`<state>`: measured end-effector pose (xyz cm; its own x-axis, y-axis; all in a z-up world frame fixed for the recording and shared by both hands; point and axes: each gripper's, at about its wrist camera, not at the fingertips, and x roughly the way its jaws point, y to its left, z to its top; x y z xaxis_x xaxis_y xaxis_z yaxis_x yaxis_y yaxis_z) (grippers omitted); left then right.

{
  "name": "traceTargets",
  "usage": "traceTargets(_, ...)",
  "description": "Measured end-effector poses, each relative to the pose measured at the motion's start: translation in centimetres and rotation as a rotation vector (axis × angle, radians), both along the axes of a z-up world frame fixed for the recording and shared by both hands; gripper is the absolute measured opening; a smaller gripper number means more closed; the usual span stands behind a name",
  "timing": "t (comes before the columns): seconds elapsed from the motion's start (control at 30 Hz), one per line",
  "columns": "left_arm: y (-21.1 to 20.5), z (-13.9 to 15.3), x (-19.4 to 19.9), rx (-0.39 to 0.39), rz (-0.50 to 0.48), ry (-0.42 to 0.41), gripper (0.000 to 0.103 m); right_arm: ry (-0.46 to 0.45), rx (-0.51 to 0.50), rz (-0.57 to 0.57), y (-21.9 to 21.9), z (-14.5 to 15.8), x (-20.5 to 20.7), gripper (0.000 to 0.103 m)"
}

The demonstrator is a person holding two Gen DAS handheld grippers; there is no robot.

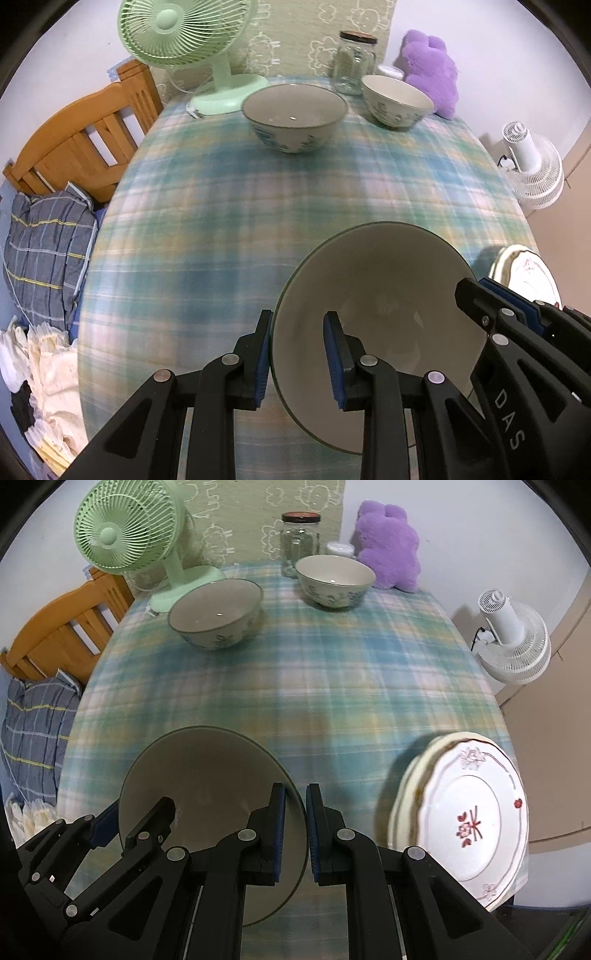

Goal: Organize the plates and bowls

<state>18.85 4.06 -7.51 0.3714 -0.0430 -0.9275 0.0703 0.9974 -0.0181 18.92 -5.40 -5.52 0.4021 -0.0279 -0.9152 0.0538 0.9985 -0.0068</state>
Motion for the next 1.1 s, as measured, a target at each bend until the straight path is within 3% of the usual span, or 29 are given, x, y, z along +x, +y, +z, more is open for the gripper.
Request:
traceTargets(0.47, -3.8, -1.7, -0.6, 0.017, -0.001, 0.066, 0.025, 0.055, -0.004, 0.012, -4.3, -1.9, -0.4, 0.015)
traceTargets(0.83, -3.4, -1.8, -0.5, 0.018, 0.019, 0.095, 0.025, 0.072, 0.013, 0.046, -4.0, -2.2, -0.1, 0.015)
traceTargets(0.97, -3.4, -2.0, -0.5, 0.002, 0.027, 0.098, 0.041, 0.066, 0.02, 0.053, -4.0, -2.2, 0.0, 0.016)
traceTargets(1.03, -3.5, -1.9, -0.6, 0.015, 0.033, 0.096, 0.053, 0.059, 0.028, 0.064, -4.0, -2.2, 0.0, 0.017)
traceTargets(1.07, -3.6, -1.8, -0.6, 0.021, 0.036, 0.093, 0.065, 0.057, 0.03, 0.07, -4.0, -2.2, 0.0, 0.019)
traceTargets(1.1, -3.7, -1.6, -0.8, 0.024, 0.039, 0.086, 0.069, 0.058, 0.033, 0.076, -4.1, -2.2, 0.0, 0.028)
